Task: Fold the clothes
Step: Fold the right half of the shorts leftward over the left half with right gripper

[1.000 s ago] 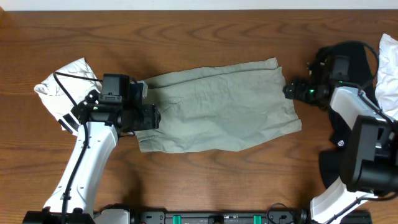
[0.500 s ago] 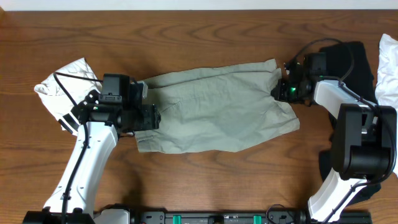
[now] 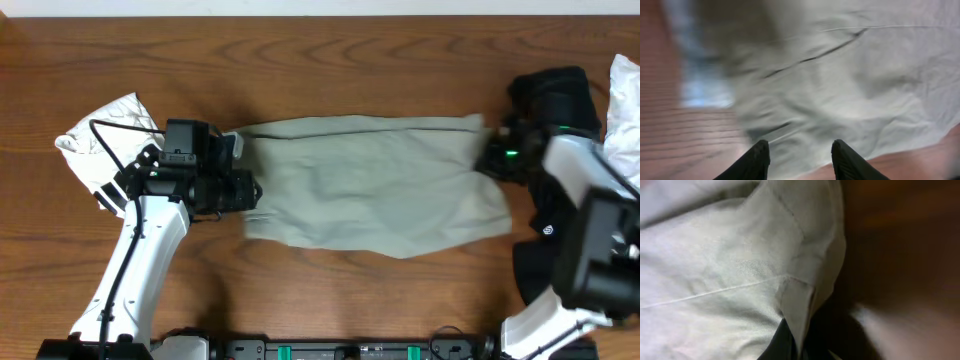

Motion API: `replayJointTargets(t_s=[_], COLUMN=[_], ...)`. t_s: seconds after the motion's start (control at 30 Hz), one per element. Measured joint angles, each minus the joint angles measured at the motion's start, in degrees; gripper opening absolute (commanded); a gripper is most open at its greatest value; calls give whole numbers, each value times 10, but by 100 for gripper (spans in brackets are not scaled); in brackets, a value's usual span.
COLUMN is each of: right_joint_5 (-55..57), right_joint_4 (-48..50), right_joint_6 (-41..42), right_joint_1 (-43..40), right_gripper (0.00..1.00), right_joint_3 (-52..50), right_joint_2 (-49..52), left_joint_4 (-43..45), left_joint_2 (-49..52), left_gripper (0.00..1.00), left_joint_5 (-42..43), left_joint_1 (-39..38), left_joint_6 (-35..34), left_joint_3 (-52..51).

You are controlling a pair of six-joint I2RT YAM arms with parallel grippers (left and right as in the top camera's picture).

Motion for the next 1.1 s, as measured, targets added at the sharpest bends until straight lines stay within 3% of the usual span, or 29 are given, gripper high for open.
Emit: replayJointTargets(t_s=[0.17,0.4,0.6,0.87,1.1], right_joint_5=[32,47,52,74,100], right_joint_4=[-69,-138,-157,-93,-57], right_joint_6=[-6,-20,-6,75,134], right_joint_1=[-72,-49,76,286,413], right_gripper=[1,1,1,1,1], right_joint_3=[77,123,123,123,123], right_joint_2=[-91,-145,-144,-138,-62], left_joint_4=[-7,-6,-7,-10,-13], left_joint_2=[-7,-11,-11,-11,-11], left_gripper=[43,43,43,43,43], left_joint_5=[15,19,20,21,21], left_joint_1=[0,0,0,0,0], left_joint_6=[0,0,0,0,0], left_joint_3=[0,0,0,0,0])
